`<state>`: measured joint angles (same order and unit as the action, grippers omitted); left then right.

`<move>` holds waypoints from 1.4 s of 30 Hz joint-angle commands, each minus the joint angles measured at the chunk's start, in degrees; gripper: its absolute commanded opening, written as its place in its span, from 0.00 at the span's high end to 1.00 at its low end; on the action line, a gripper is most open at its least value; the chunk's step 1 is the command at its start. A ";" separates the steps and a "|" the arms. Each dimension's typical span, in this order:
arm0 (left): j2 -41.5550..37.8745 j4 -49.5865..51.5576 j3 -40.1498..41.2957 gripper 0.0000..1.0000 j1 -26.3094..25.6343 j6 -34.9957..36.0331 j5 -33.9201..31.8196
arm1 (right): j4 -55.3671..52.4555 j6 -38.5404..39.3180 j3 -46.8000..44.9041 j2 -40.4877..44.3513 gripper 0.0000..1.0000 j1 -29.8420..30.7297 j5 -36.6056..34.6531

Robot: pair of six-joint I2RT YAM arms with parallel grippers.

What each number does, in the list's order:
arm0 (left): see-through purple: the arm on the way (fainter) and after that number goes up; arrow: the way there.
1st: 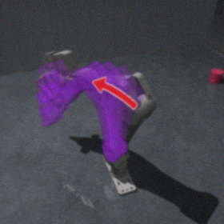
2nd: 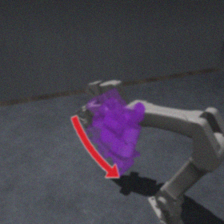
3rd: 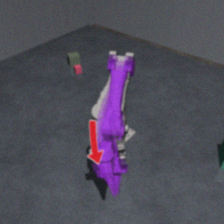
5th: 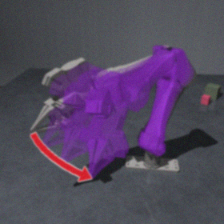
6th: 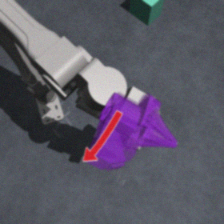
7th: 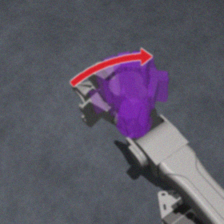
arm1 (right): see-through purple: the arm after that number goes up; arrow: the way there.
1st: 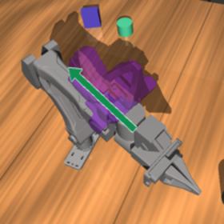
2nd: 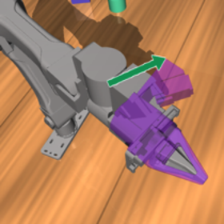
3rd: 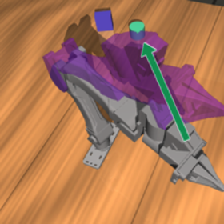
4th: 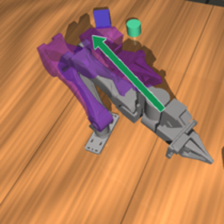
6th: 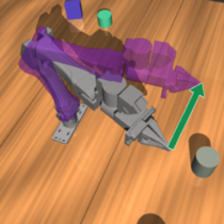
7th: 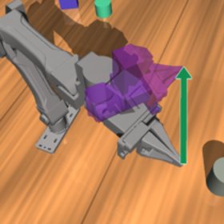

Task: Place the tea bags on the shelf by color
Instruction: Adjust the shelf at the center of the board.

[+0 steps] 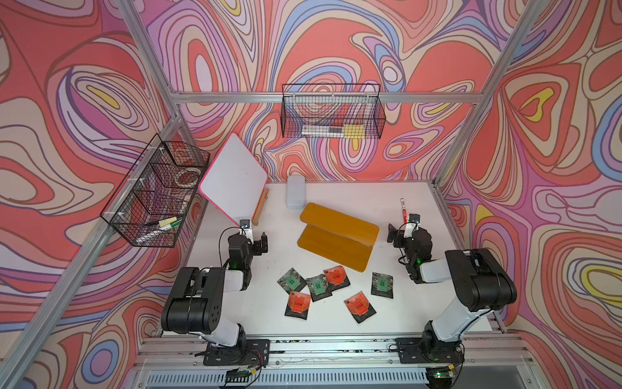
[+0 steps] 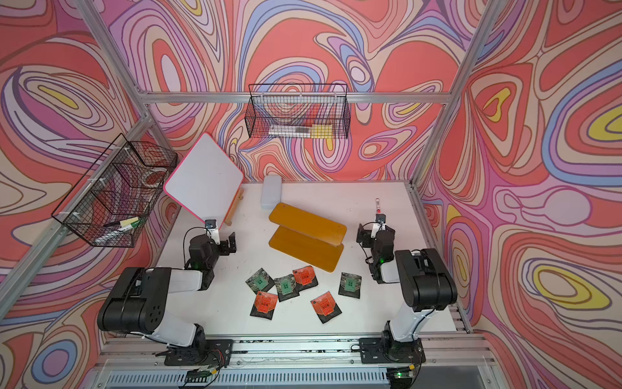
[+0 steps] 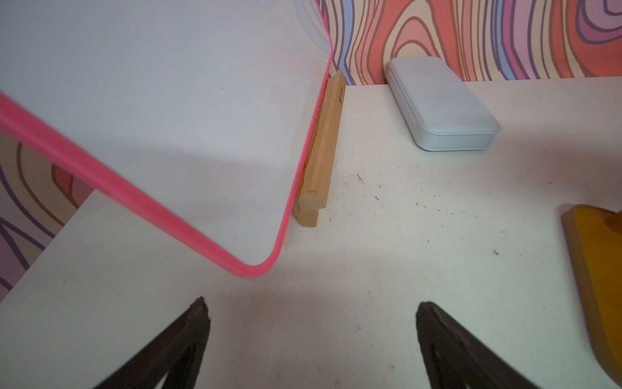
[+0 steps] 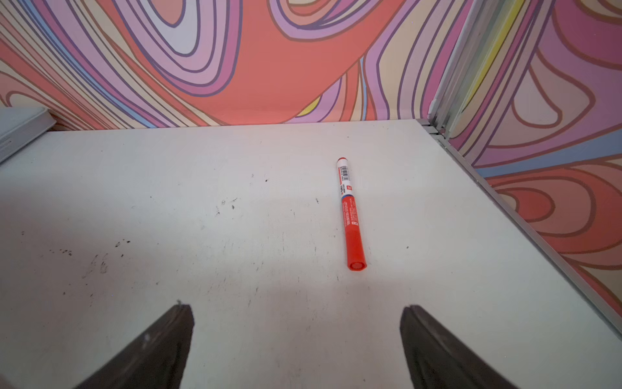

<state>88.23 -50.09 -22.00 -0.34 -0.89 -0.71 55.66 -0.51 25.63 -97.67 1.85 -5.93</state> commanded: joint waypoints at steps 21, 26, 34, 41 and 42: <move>-0.33 0.08 0.20 0.01 0.03 0.54 1.06 | -0.28 -0.10 0.81 0.33 0.02 -0.27 0.48; -0.27 0.08 0.18 0.01 0.05 0.58 1.06 | -0.29 -0.04 0.74 0.33 0.02 -0.26 0.48; -0.23 0.34 0.02 0.01 0.07 0.06 -0.35 | -0.37 -0.08 0.83 0.31 0.02 -0.27 0.49; -0.24 0.37 -0.06 0.01 0.07 0.02 -0.34 | -0.11 0.12 0.74 0.37 0.02 -0.27 0.32; -0.16 0.36 -0.06 0.01 0.08 0.07 -0.34 | -0.26 0.04 0.74 0.37 0.02 -0.26 0.47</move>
<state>88.23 -50.09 -22.00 -0.34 -0.89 -0.43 55.68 -0.51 25.63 -97.67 1.85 -5.93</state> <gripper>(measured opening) 0.994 0.983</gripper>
